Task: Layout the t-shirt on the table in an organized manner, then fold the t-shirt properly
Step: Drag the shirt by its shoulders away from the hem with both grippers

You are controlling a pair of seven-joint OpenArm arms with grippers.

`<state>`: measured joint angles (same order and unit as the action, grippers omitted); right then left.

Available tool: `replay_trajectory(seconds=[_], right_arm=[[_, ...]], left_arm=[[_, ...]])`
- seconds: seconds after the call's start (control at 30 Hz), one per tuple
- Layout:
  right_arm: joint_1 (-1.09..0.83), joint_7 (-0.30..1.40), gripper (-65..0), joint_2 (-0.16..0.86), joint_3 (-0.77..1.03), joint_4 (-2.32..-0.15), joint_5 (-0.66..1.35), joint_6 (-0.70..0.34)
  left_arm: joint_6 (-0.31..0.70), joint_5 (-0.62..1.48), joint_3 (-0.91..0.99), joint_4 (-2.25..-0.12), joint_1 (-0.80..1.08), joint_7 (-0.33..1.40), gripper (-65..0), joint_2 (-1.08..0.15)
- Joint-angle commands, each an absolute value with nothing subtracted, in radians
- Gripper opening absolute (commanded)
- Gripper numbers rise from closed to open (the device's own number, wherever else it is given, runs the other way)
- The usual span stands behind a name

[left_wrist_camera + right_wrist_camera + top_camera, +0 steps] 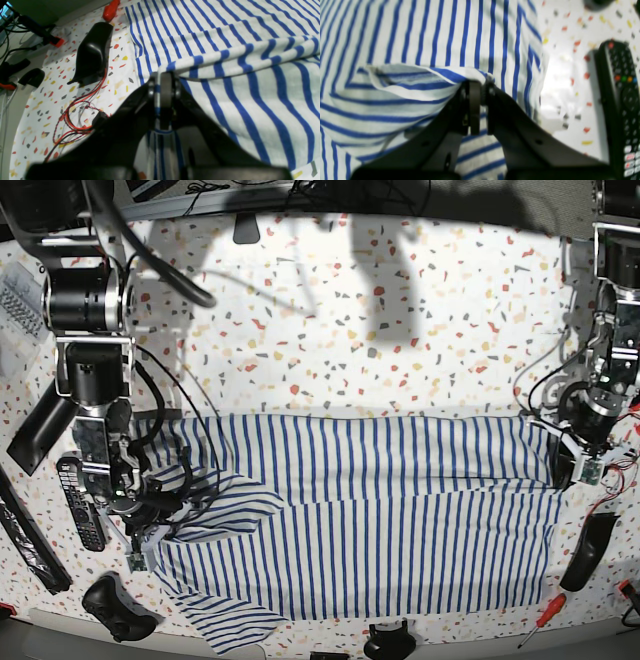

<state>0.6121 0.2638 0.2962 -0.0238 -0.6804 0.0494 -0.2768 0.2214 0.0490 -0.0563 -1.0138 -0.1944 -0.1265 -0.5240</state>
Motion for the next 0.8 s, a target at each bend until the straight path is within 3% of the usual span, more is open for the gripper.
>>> replay_trajectory(seconds=[0.0,0.07,0.13,0.2,0.77], right_arm=[[0.648,0.217,-65.0,0.307,-0.019,-0.695,0.052,-0.284],[0.648,0.161,-64.2,0.308,-0.019,-0.695,0.052,-0.284],[0.651,0.146,-49.2,0.307,-0.019,-0.695,0.052,-0.283],[0.654,0.146,-42.8,0.308,-0.019,-0.695,0.052,-0.282],[0.657,0.166,-42.6,0.308,-0.019,-0.695,0.056,-0.283]], left_arm=[[0.213,0.062,-0.048,-1.027,-0.216,-0.150,-65.0,-0.543],[0.213,0.062,-0.048,-1.027,-0.216,-0.150,-65.0,-0.543],[0.213,0.062,-0.048,-1.027,-0.216,-0.151,-65.0,-0.543],[0.213,0.062,-0.048,-1.027,-0.216,-0.151,-65.0,-0.543],[0.213,0.059,-0.048,-1.027,-0.216,-0.150,-65.0,-0.544]])
